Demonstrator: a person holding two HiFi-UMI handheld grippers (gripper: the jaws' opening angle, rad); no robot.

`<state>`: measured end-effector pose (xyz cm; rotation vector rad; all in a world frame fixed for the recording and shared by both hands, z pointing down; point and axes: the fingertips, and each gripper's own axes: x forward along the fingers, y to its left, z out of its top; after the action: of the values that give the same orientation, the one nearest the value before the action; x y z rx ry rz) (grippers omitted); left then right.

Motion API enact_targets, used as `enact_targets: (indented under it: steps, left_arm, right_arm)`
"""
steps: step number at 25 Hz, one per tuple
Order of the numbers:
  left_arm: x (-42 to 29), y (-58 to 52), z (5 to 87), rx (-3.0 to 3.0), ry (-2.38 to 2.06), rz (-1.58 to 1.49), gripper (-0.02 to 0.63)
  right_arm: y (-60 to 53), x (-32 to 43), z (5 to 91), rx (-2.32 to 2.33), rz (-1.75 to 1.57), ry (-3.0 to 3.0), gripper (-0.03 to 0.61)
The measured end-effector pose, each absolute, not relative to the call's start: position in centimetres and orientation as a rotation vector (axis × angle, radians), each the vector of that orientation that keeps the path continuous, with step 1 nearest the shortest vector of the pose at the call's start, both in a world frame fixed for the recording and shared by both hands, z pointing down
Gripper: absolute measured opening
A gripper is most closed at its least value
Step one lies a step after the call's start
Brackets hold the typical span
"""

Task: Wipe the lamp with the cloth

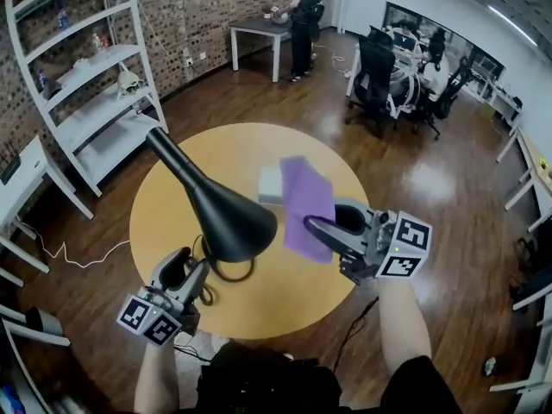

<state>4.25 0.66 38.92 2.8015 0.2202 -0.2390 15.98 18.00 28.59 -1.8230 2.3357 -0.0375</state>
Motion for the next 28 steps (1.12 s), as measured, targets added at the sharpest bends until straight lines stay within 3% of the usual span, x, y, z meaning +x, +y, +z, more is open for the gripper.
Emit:
enact_targets:
  steps: [8, 17, 28]
  left_arm:
    - [4.6, -0.4, 35.2, 2.895, 0.184, -0.251, 0.209]
    - [6.0, -4.1, 34.3, 2.906, 0.252, -0.313, 0.209]
    - [6.7, -2.8, 34.7, 2.967, -0.169, -0.348, 0.209]
  right_arm:
    - [6.5, 20.1, 23.7, -1.785, -0.088, 2.484, 0.103]
    - [-9.7, 21.4, 24.6, -1.740, -0.449, 2.574, 0.104]
    - [-6.4, 18.2, 27.7, -1.347, -0.502, 2.933, 0.104]
